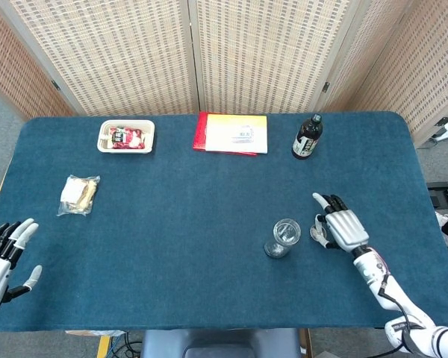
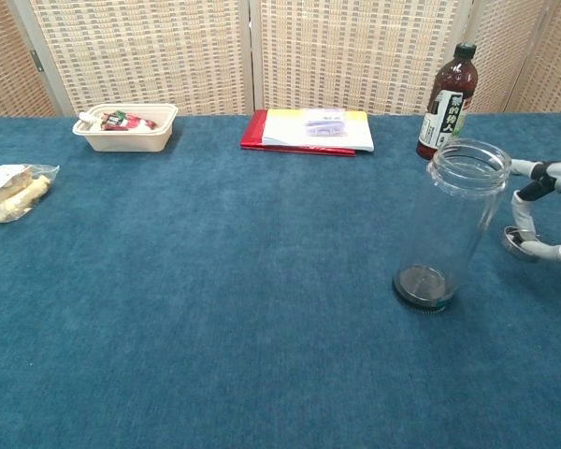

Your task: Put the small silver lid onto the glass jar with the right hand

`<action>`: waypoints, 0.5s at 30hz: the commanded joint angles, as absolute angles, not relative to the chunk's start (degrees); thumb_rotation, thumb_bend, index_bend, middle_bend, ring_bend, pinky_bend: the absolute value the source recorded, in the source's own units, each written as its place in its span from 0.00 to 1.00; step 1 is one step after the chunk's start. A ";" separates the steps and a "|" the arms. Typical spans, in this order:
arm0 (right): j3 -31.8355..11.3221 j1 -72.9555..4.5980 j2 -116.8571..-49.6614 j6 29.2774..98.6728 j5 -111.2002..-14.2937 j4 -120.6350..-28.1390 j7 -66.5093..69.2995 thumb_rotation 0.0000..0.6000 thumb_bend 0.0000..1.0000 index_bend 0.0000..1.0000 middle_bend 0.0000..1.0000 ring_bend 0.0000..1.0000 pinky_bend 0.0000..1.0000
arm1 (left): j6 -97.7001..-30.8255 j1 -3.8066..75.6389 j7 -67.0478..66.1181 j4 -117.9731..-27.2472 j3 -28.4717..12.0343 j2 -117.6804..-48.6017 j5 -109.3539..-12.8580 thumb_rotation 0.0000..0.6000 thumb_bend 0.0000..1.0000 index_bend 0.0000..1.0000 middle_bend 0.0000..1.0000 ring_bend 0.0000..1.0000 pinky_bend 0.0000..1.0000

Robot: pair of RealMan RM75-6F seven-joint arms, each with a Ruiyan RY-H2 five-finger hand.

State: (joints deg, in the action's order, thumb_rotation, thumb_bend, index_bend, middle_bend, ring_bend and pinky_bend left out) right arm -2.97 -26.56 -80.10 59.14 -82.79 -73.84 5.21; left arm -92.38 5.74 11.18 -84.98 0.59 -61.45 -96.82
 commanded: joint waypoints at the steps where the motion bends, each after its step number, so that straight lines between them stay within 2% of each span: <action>1: -3.72 -25.69 -74.32 62.18 -83.53 -81.47 3.36 1.00 0.39 0.64 0.03 0.00 0.00 | -92.00 5.84 10.16 -85.17 0.62 -61.77 -96.75 1.00 0.37 0.00 0.05 0.00 0.00; 8: -5.02 -25.01 -64.80 65.36 -84.22 -95.55 -1.46 1.00 0.39 0.64 0.03 0.00 0.00 | -91.41 5.95 8.04 -85.58 0.40 -62.35 -96.12 1.00 0.37 0.00 0.05 0.00 0.00; 15: -6.65 -25.12 -58.66 67.14 -84.42 -106.10 -7.12 1.00 0.39 0.64 0.03 0.00 0.00 | -91.17 5.99 7.35 -85.81 0.29 -62.50 -95.80 1.00 0.37 0.00 0.05 0.00 0.00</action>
